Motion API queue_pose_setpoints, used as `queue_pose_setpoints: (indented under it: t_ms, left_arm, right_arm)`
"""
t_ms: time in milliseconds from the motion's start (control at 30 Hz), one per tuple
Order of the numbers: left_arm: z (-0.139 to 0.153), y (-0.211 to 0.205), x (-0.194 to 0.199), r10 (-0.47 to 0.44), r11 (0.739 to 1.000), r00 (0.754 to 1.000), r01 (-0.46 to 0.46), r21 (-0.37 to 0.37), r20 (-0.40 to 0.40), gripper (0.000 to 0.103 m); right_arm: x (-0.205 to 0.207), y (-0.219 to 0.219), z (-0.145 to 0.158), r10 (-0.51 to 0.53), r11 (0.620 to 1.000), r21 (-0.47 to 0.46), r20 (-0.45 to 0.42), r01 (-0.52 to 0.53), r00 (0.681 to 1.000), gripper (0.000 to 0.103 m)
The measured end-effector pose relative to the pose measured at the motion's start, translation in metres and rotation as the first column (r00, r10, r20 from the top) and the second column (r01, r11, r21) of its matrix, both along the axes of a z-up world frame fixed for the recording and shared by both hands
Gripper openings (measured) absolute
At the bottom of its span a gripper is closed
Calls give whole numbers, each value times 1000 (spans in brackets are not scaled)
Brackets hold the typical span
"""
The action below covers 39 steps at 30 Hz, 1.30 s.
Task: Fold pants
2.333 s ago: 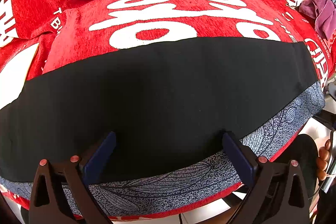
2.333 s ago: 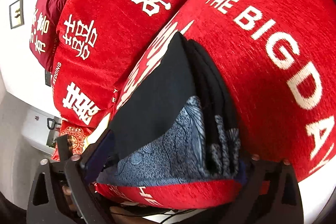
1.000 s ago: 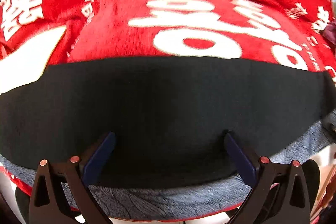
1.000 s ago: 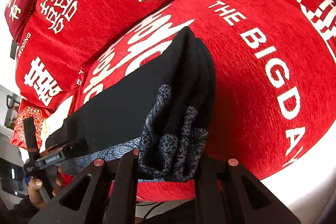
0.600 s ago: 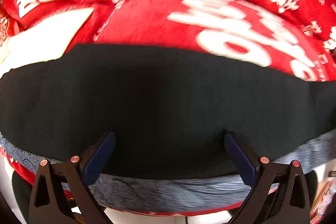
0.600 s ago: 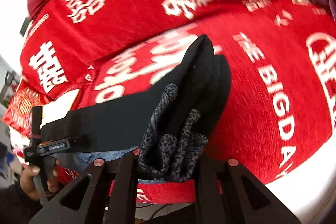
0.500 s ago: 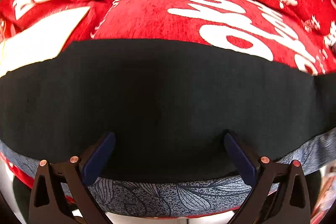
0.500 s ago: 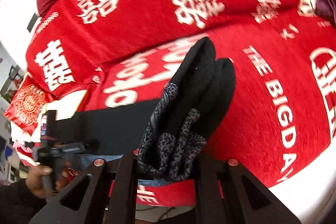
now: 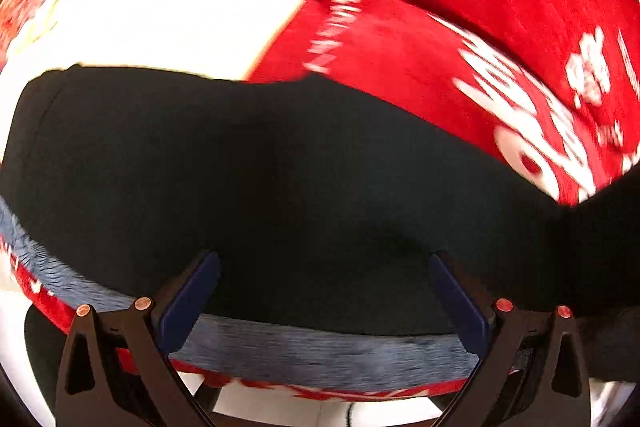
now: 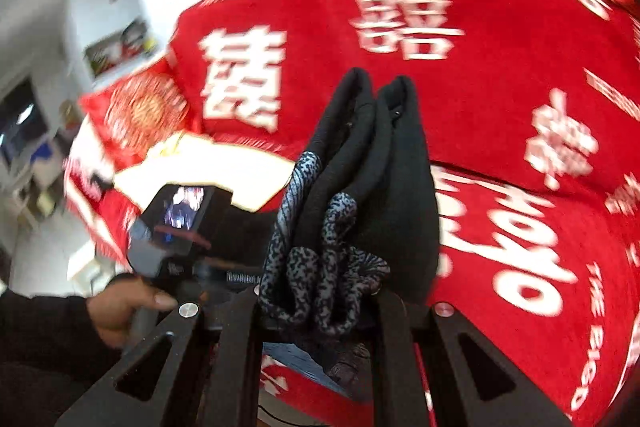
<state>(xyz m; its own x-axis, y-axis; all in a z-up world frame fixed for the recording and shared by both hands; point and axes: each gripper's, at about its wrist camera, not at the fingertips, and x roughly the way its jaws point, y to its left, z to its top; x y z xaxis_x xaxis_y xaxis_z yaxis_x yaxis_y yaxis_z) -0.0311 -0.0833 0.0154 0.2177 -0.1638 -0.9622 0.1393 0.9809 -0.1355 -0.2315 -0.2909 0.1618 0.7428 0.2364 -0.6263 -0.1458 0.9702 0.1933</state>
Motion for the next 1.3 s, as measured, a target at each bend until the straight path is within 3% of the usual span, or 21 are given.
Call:
queue_pose_setpoints:
  t_ms: [200,300,400,433,500,533,567,633,700,800,900,933,1033,1167,1300]
  left_arm:
    - [4,69,14,108,994,994,-108,-16,12,103]
    - [1,87,18,140,990,990,-140,-25,14,103]
    - [-2,93,18,155,987,988,-154,-37,10,103]
    - [-3,93,18,154,988,988,-153,-36,12,103]
    - [-4,89,16,147,989,989,-147,-21,20,103]
    - [-4,87,16,145,989,989,-144,-18,23,103]
    - [-4,85,16,145,989,989,-144,-21,24,103]
    - [-2,86,17,150,988,988,-149,-35,20,103]
    - [3,89,13,162,986,986,-161,-48,25,103]
    - [11,82,8,147,987,989,-144,-66,31,103]
    - [23,57,-2,84,992,995,-79,-98,46,103]
    - [26,46,-6,54,993,997,-48,-112,51,103]
    - [39,12,-20,-49,989,996,59,-138,74,103]
    - [41,-30,-42,-189,970,978,200,-136,87,103]
    - [19,-54,-44,-250,963,967,253,-96,47,103]
  right_arm:
    - [50,90,-66,120,977,-158,-146,-143,982,12]
    - [66,133,-117,128,933,-301,-239,-199,963,12]
    - [74,154,-149,96,902,-381,-282,-203,955,14]
    - [77,159,-157,82,896,-399,-285,-196,955,21]
    - [79,166,-164,89,892,-404,-278,-201,956,46]
    - [78,169,-166,112,889,-398,-287,-225,951,72]
    - [76,172,-166,147,884,-385,-312,-266,939,82]
    - [66,172,-158,183,889,-354,-310,-292,933,82]
    - [49,162,-136,194,910,-313,-256,-271,947,82]
    - [18,123,-98,153,963,-197,-162,-184,975,85]
    - [-3,62,-89,78,997,5,-167,-79,983,88]
    - [-9,40,-93,62,995,90,-179,-46,982,88]
    - [-17,-4,-117,-15,971,229,-250,74,968,88]
    - [-18,-27,-163,-54,929,328,-345,174,937,88]
    - [-27,-31,-165,-55,911,372,-324,181,944,88]
